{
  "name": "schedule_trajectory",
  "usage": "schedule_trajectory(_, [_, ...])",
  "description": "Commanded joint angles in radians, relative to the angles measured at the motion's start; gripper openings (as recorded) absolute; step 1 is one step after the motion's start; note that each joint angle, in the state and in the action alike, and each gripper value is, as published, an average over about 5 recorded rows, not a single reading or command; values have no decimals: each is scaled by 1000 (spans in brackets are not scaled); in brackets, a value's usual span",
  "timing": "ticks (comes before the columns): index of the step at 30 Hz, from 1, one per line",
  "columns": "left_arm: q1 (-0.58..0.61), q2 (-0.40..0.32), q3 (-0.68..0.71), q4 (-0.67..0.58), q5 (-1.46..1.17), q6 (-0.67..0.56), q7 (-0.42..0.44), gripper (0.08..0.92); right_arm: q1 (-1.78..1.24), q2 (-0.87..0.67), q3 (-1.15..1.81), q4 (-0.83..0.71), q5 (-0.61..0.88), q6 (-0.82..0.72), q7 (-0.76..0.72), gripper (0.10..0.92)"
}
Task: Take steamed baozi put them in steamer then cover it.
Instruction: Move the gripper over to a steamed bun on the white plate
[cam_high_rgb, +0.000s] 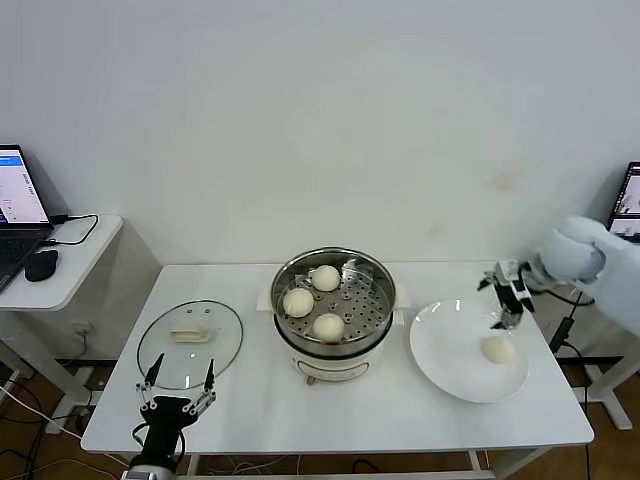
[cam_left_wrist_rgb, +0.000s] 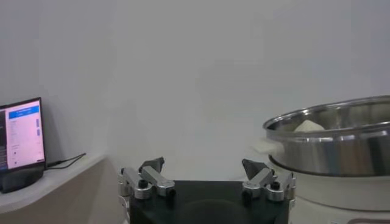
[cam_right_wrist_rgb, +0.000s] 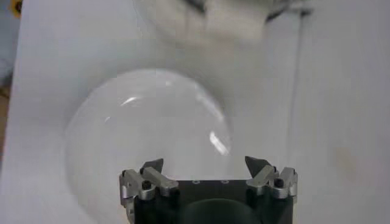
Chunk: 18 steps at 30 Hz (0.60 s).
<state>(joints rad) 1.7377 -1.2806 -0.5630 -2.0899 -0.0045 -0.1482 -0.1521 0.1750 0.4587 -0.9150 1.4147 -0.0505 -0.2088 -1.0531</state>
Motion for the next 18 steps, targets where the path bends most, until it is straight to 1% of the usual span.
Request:
schedule_trajectory(1, [7,-1,-2,0,3,1,0,823,-368,-28,322,-115,-179,26,-28,822])
schedule_trajectory(8, [11,-7,-5,0,3,1,0,823,-416,19,367,-180,-232,26,-4,823])
schedule_trajectory(18, [14,-11,-11,0,2,0,0,823,-417,121,377,-264,-252,30,19,823])
